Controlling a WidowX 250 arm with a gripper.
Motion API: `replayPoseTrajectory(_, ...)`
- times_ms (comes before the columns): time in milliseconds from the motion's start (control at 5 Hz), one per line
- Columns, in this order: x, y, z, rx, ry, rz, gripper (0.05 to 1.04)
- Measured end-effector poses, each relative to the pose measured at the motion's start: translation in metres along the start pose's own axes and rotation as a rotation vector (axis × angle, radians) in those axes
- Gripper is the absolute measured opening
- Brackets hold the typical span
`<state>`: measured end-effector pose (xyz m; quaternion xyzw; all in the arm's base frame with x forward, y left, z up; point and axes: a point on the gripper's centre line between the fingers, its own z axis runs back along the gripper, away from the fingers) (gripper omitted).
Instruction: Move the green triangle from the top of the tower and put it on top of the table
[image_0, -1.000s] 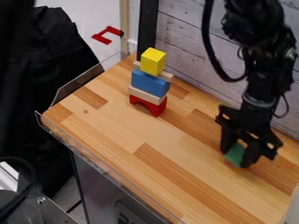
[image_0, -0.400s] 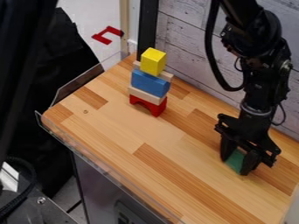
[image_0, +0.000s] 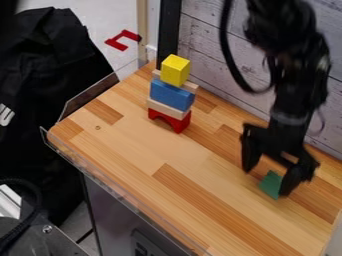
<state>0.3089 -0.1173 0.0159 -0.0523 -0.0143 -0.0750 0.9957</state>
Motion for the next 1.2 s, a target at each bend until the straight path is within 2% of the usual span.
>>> replayPoseTrajectory(200,-0.008,0.007,0.037,0.034,-0.042,0.045,1.0)
replayPoseTrajectory(400,-0.014,0.023,0.06,0.077,-0.045,0.093,1.0)
replayPoseTrajectory(600,-0.022,0.04,0.068,0.122,-0.003,0.134,1.0)
replayPoseTrajectory(800,-0.021,0.06,0.074,0.155,0.002,0.175,1.0)
replayPoseTrajectory(1000,-0.023,0.072,0.075,0.162,0.014,0.211,1.0)
replayPoseTrajectory(1200,-0.022,0.077,0.075,0.128,0.01,0.217,1.0)
